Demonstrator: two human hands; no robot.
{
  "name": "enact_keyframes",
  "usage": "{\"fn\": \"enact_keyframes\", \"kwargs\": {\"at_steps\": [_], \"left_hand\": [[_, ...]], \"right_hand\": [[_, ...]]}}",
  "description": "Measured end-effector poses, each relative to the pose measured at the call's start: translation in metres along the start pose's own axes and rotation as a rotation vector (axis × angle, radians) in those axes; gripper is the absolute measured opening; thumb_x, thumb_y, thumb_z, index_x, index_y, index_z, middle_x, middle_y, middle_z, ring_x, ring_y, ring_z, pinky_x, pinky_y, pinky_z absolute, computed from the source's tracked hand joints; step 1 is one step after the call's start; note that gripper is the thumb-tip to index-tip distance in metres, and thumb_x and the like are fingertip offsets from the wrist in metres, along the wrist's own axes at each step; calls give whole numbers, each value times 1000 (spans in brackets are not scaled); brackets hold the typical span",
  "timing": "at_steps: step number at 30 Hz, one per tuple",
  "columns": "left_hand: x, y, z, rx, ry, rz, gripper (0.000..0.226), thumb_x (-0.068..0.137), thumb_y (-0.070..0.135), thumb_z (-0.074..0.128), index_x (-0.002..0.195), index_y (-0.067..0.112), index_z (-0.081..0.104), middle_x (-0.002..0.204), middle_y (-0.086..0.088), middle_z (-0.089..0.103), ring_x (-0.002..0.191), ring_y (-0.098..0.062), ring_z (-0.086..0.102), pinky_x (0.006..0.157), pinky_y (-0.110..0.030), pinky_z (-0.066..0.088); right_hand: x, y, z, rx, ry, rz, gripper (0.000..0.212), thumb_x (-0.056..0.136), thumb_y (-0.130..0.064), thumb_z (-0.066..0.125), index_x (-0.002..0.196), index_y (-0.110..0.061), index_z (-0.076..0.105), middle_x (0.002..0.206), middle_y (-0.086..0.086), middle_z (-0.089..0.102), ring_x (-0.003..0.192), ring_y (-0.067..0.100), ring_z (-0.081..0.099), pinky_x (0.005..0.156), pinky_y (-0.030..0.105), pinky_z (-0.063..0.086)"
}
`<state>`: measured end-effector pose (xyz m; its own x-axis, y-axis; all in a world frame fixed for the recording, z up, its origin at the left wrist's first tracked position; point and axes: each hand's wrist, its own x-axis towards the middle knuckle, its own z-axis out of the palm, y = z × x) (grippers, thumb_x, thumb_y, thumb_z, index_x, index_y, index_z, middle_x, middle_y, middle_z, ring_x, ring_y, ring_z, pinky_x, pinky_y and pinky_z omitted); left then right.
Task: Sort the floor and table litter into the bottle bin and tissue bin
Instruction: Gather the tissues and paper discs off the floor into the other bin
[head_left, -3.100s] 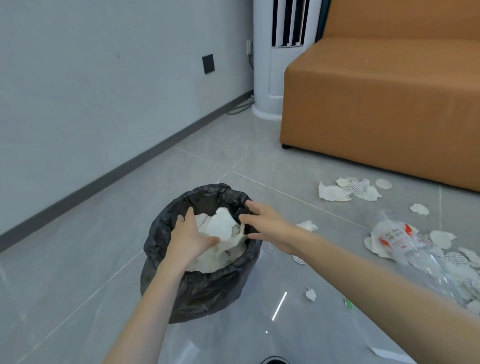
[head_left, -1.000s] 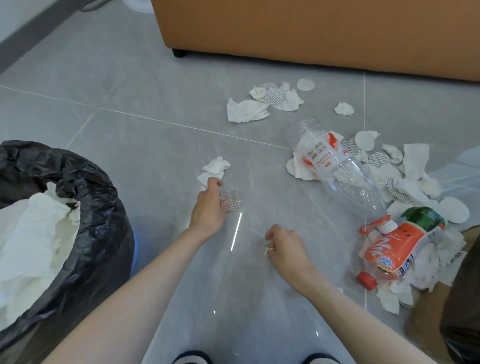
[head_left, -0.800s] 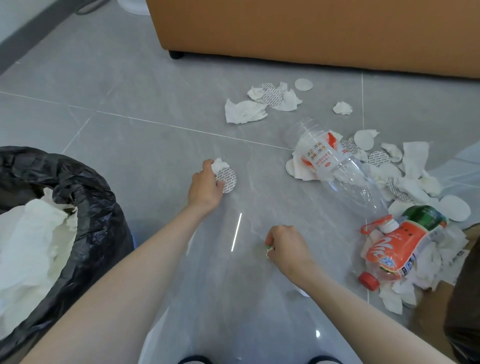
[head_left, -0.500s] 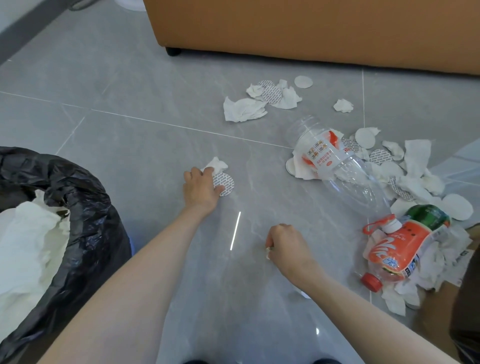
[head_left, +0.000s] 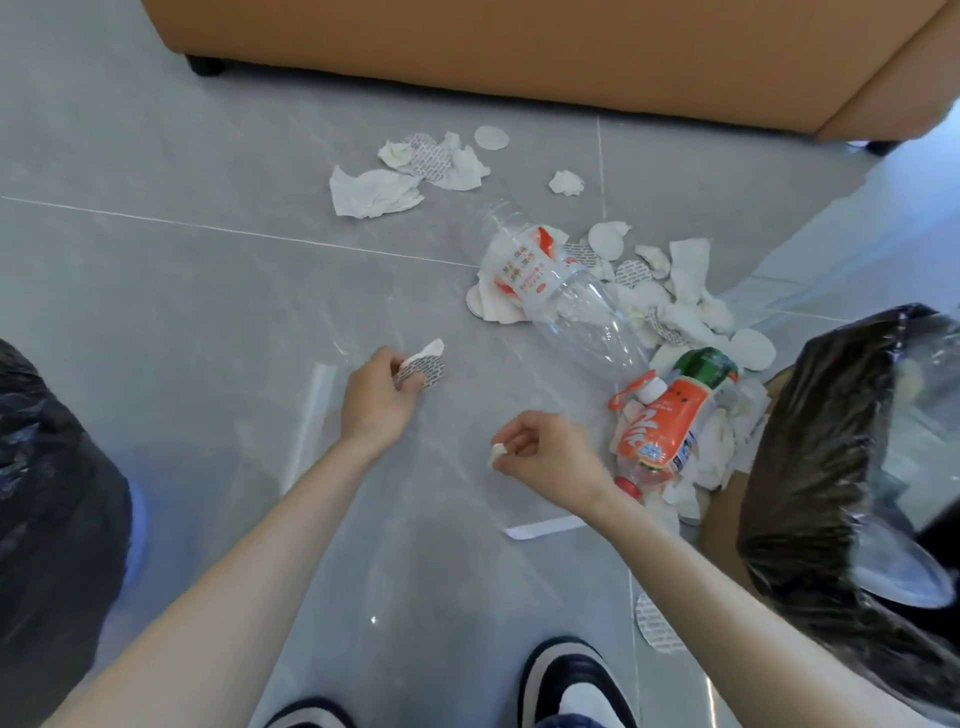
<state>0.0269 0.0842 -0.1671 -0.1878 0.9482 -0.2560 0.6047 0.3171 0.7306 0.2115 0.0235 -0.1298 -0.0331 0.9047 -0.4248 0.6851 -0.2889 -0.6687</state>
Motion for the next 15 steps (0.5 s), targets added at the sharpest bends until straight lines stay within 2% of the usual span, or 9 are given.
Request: {"fn": "enact_keyframes", "kwargs": {"at_steps": [2, 4, 7, 9, 11, 15], "left_hand": [[-20, 13, 11, -92, -36, 17, 19, 86, 19, 64, 101, 6, 61, 101, -7, 66, 95, -26, 60, 78, -30, 43], [-39, 25, 21, -139, -113, 52, 21, 86, 20, 66, 103, 7, 61, 100, -5, 67, 93, -22, 61, 81, -30, 45], [-64, 34, 32, -169, -322, 123, 21, 85, 20, 68, 104, 15, 60, 99, -1, 67, 82, -16, 62, 76, -26, 48], [-77, 35, 37, -151, -458, 172, 27, 83, 20, 70, 107, 23, 60, 98, -1, 67, 79, -13, 62, 74, -22, 47], [-88, 33, 42, -101, -554, 202, 33, 82, 20, 71, 111, 28, 59, 98, -2, 64, 81, -14, 61, 78, -23, 46], [-105, 23, 53, 110, -680, 260, 39, 84, 17, 68, 121, 21, 56, 103, -2, 61, 94, -18, 59, 88, -27, 43]], "right_hand": [[-15, 10, -27, -2, -15, 8, 8, 79, -13, 70, 77, -21, 69, 72, -2, 68, 68, 10, 63, 72, 21, 49], [-33, 22, -48, -103, -16, 16, 5, 81, -16, 68, 82, -17, 73, 73, -4, 68, 69, 7, 62, 68, 16, 46], [-61, 42, -63, -281, -41, 23, 6, 82, -20, 67, 84, -17, 72, 72, -8, 60, 64, 2, 52, 57, 9, 39], [-77, 59, -63, -390, -65, 23, 7, 81, -20, 68, 85, -15, 71, 73, -8, 53, 66, 4, 46, 56, 12, 34], [-89, 79, -56, -481, -86, 29, 11, 81, -18, 68, 88, -12, 73, 84, -4, 48, 75, 10, 46, 65, 17, 34], [-109, 113, -36, -575, -109, 115, 11, 82, -8, 63, 92, -6, 67, 102, 2, 37, 93, 26, 52, 79, 29, 46]]}}
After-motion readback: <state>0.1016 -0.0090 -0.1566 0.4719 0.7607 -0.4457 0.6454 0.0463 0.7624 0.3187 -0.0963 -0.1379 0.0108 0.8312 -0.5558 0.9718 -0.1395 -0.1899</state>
